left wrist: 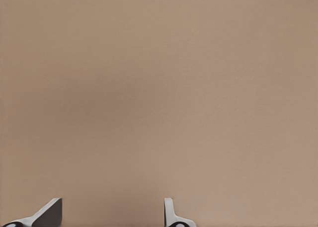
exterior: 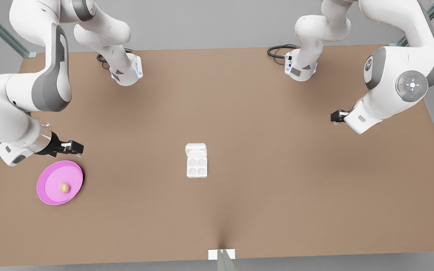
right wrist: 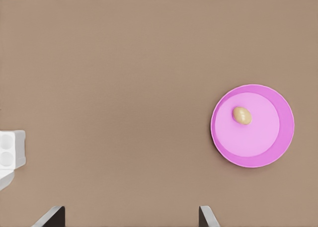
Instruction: Pack egg into the box and close the box lid
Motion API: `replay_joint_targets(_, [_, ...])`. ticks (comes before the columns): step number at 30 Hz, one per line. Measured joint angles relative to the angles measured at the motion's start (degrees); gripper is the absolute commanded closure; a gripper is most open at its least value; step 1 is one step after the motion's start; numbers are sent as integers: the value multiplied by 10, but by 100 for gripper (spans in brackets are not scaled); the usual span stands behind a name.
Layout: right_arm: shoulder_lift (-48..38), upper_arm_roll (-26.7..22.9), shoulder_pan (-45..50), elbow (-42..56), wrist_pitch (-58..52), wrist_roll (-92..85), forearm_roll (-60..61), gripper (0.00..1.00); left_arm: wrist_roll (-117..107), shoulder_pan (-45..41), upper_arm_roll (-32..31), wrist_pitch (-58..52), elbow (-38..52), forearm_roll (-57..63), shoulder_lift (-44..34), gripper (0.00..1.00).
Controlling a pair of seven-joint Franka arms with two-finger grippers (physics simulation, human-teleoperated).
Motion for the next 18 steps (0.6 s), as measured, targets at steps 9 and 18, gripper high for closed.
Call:
replay_joint_targets(9, [112,-1,-95,-134,194,-80,-56,0,1,0,0,4,0,0,1,0])
replay_joint_targets(18, [194,2,-161,-183,426,-230,-62,0,2,1,0,5,0,0,5,0])
